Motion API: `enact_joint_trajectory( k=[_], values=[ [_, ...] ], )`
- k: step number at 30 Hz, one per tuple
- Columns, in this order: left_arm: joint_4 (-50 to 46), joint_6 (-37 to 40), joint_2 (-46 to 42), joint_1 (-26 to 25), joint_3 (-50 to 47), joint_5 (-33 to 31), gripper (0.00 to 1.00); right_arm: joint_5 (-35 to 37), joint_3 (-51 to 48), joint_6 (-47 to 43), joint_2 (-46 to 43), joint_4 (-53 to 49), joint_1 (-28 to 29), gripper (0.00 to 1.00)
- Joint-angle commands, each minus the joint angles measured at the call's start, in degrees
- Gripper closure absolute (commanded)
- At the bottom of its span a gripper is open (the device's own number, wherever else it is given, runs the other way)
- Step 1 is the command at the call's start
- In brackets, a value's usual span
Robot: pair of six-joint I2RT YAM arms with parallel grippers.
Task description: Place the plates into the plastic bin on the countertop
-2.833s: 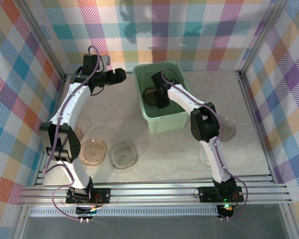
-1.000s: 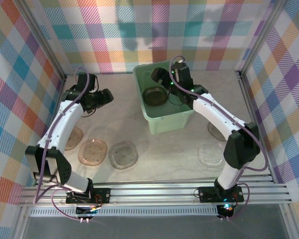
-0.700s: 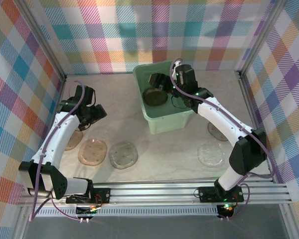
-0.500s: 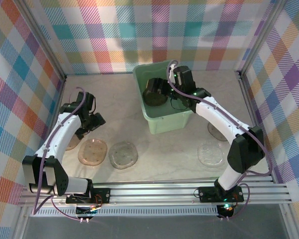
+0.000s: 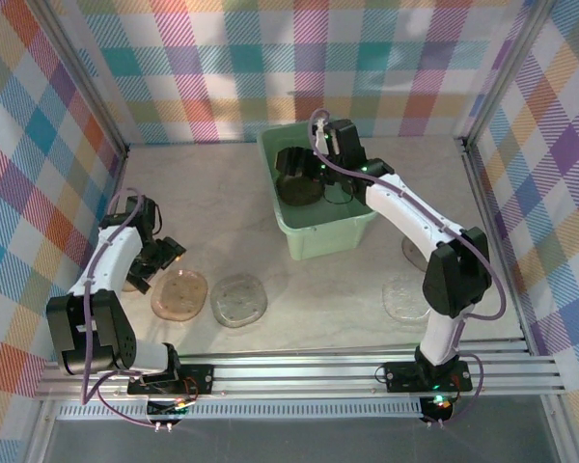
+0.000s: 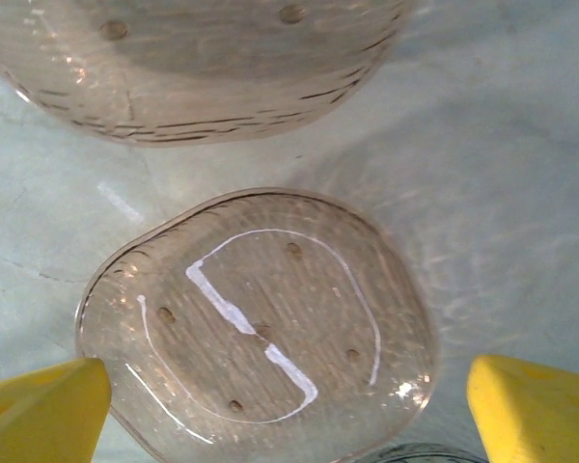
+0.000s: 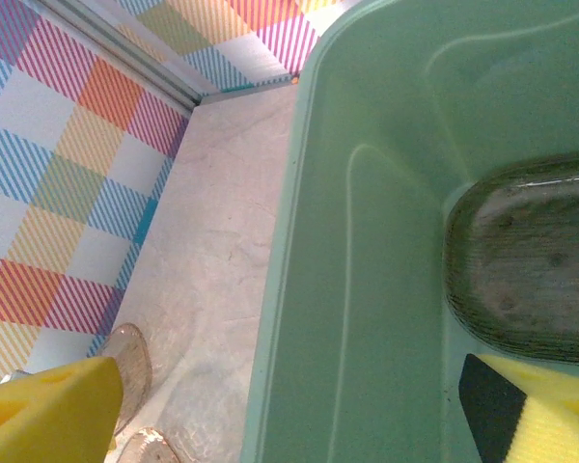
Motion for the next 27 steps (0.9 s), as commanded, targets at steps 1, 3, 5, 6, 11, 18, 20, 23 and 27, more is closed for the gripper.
enact_joint_trajectory(
  k=[1, 3, 5, 6, 11, 18, 20, 23, 27],
  values=[
    [1.6, 1.1, 0.6, 1.4, -2.1, 2.2, 0.0, -1.8, 1.9, -0.9, 1.3, -0.6, 0.5, 0.09],
    [3.7, 2.1, 0.7, 1.9, -3.6, 2.4, 0.0, -1.7, 1.9, -0.9, 1.4, -0.6, 0.5, 0.08],
    [4.5, 3.0, 1.8, 2.9, -4.4, 3.4, 0.0, -1.7, 2.0, -1.3, 1.4, -0.8, 0.5, 0.08],
    [4.5, 3.4, 2.4, 3.3, -4.6, 3.8, 0.0, -1.8, 2.0, -1.4, 1.3, -0.9, 0.5, 0.07],
    [5.9, 4.1, 3.6, 3.9, -6.8, 5.5, 0.0, -1.7, 1.6, -2.1, 1.0, -1.2, 0.5, 0.06],
    [8.3, 5.7, 4.8, 4.0, -8.9, 9.3, 0.0, -1.0, -0.8, -1.9, 0.0, 0.0, 0.5, 0.05],
    [9.4, 6.3, 5.4, 3.9, -9.6, 10.0, 0.0, -1.0, -1.2, -1.8, -0.1, 0.2, 0.5, 0.04],
    [11.1, 7.4, 7.3, 4.0, -10.1, 12.7, 0.0, -0.9, -1.5, -1.8, 0.0, 0.3, 0.5, 0.04],
    [12.4, 8.4, 9.1, 4.0, -10.3, 13.6, 0.0, -0.7, -1.8, -1.6, -0.2, 0.2, 0.5, 0.04]
  ],
)
